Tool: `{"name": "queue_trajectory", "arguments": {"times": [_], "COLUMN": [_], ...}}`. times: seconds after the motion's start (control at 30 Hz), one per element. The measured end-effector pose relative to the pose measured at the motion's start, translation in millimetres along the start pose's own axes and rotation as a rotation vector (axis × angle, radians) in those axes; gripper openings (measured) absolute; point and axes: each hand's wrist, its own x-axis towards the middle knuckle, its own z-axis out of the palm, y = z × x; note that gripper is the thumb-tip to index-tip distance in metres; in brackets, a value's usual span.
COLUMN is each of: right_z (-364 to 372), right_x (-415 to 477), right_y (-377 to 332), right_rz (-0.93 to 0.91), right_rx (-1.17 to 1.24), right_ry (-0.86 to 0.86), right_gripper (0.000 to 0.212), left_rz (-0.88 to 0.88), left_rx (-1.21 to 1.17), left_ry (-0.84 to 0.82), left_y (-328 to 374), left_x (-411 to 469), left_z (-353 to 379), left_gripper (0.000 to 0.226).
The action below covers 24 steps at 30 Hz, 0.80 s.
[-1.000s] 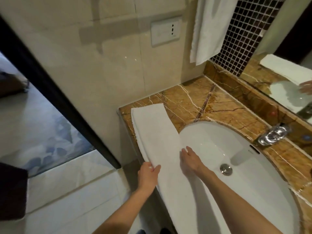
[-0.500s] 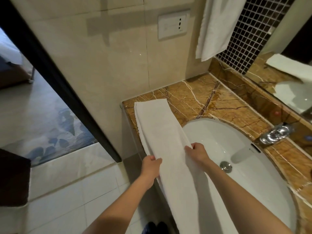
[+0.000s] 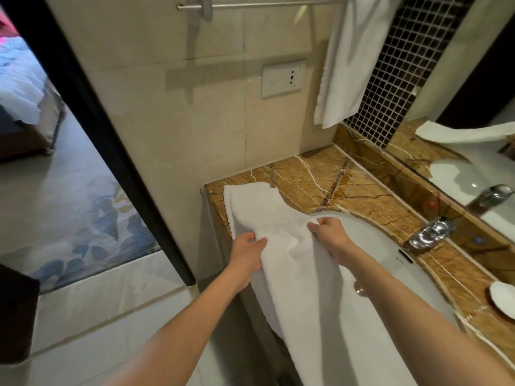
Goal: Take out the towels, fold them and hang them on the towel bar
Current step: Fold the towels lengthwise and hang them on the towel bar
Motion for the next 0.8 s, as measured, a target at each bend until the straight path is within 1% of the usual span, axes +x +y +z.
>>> {"name": "queue_trajectory", "arguments": {"times": [0.13,0.27,0.37,0.47,0.53,0.7,0.8], "right_z": [-19,-40,-54,-67,-75,-91,-100], "right_x": [-17,-35,-49,-61,-66,-71,-73], "right_y": [-39,-86,-120,-153,-174,-219,-242], "right_rz": [0.026,0.015,-0.041,-0.085,-0.115,-0.176,-0.219], "right_rx": [0.042,0.071,0.087,0.146,0.199,0.324,0.376], "right_ry": [0.017,0.05,0.119,0.159,0.191,0.277,0.304], "right_gripper": [0.015,0.03,0.031,0.016,0.01,0.01,0.014], "left_rz": [0.048,0.124,0.186,0.257,0.301,0.418,0.501], "left_rx": [-0.063,-0.04,-0.025,0.01,0.023,0.124,0.18], "left_ry": [-0.071,-0.155,-0.211,-0.275,-0.309,-0.354,-0.356], "left_y": [39,87,123,162,189,255,290], "left_x": [-12,-24,-34,-45,-50,-54,-53], "left_z": [-3,-4,-5,-4,-3,3,10], "left_gripper": [0.008,0.008,0.013,0.016,0.014,0.012,0.014]}}
